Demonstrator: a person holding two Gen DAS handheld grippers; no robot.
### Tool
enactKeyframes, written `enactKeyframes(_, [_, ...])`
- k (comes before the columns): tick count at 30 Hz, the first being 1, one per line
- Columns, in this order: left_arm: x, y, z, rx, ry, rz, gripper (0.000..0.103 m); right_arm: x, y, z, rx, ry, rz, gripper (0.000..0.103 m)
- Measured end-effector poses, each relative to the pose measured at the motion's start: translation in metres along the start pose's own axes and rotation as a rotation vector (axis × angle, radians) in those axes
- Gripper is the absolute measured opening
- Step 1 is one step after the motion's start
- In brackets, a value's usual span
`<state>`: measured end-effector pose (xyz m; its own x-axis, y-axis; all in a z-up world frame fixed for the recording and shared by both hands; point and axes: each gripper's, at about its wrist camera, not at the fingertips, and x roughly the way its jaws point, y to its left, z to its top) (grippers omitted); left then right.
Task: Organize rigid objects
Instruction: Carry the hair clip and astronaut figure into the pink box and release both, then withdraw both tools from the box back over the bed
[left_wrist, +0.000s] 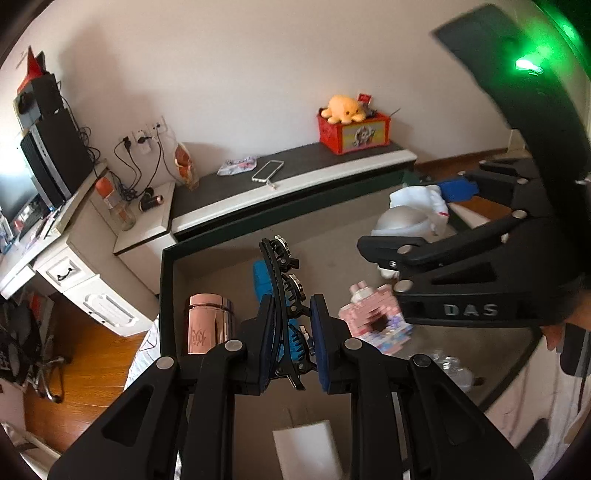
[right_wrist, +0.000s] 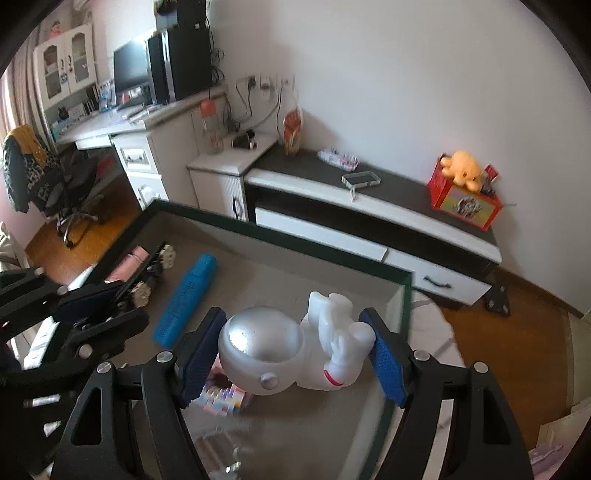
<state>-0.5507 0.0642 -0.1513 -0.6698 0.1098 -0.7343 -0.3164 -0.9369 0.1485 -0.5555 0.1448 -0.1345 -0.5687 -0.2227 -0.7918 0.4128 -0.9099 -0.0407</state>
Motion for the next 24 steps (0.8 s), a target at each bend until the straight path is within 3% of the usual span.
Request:
enactKeyframes(4, [0.011, 0.002, -0.001, -0.010, 0.021, 0.020, 0.020, 0.012, 0.003, -0.001, 0.003, 0.016, 0.017, 0.076])
enactKeyframes(12, [0.011, 0.008, -0.006, -0.035, 0.031, 0.023, 0.023, 0.003, 0.008, 0.001, 0.009, -0.034, 0.068, 0.076])
enactKeyframes(14, [0.003, 0.008, -0.010, -0.038, 0.019, 0.033, 0.033, -0.004, 0.007, -0.002, 0.021, -0.049, 0.076, 0.076])
enactKeyframes(16, [-0.009, 0.009, -0.013, -0.038, -0.011, 0.040, 0.058, -0.013, 0.006, -0.005, 0.027, -0.062, 0.073, 0.076])
enactKeyframes(23, [-0.061, 0.014, -0.030, -0.065, -0.092, 0.067, 0.088, -0.057, 0.012, -0.027, 0.031, -0.131, 0.080, 0.080])
enactKeyframes(24, [-0.071, 0.014, -0.033, -0.075, -0.108, 0.077, 0.096, -0.064, 0.014, -0.031, 0.029, -0.140, 0.081, 0.080])
